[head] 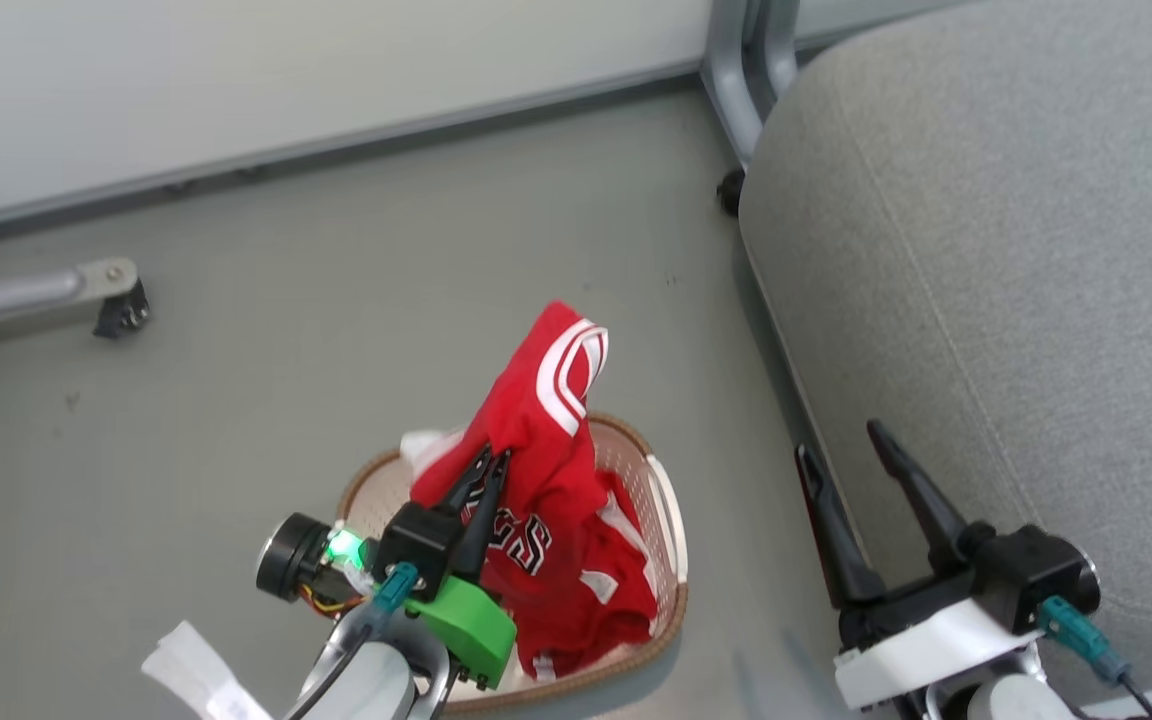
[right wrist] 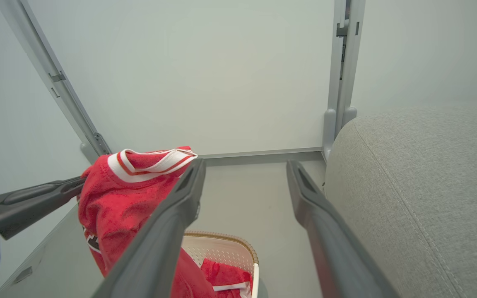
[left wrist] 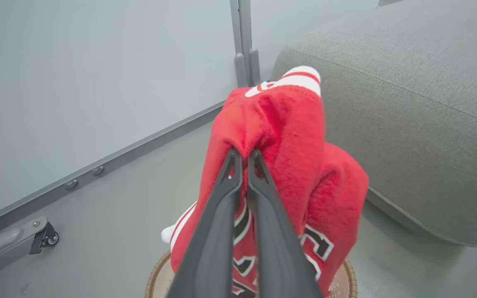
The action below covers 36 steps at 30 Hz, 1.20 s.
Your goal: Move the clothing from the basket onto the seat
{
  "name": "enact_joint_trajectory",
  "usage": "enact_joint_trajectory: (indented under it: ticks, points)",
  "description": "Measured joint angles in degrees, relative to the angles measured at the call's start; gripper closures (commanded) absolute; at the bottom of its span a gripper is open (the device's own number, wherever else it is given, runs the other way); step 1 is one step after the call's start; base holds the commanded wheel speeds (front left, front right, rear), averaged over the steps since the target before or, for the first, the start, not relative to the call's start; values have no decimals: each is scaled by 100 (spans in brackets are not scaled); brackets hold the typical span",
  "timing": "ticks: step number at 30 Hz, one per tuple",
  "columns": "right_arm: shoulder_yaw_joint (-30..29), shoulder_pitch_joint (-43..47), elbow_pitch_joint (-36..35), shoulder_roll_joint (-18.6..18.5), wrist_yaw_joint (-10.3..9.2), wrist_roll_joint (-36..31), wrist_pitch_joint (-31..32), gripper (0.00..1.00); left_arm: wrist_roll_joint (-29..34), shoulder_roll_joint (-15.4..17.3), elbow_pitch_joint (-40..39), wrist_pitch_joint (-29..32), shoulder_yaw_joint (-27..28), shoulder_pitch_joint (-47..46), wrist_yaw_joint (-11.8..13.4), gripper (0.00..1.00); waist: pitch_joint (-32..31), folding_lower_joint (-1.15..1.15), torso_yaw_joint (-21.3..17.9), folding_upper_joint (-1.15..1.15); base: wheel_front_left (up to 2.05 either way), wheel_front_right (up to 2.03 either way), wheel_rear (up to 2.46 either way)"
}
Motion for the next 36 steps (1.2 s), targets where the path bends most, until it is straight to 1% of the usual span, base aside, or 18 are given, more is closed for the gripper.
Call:
enact_joint_trajectory:
  ticks: [7,13,20,28,36]
  points:
    - [261,328,100,1,0,-2,0,0,-79,-175,-631,0,505,509,-203,100,-731,0,37,0,0,0,0]
    - [379,382,132,-1,0,2,0,0,42,-323,-1066,0,776,649,-397,100,-1076,0,72,0,0,0,0]
    - [880,333,171,1,0,202,0,0,82,-494,-1385,0,944,700,-658,100,-1167,0,109,0,0,0,0]
    - [1419,-69,261,0,0,460,0,0,47,-702,-1519,0,889,539,-912,100,-1081,0,141,0,0,0,0]
    - [1674,-285,1014,1,0,694,0,0,-207,-836,-1794,100,614,331,-1015,100,-1041,0,177,0,0,0,0]
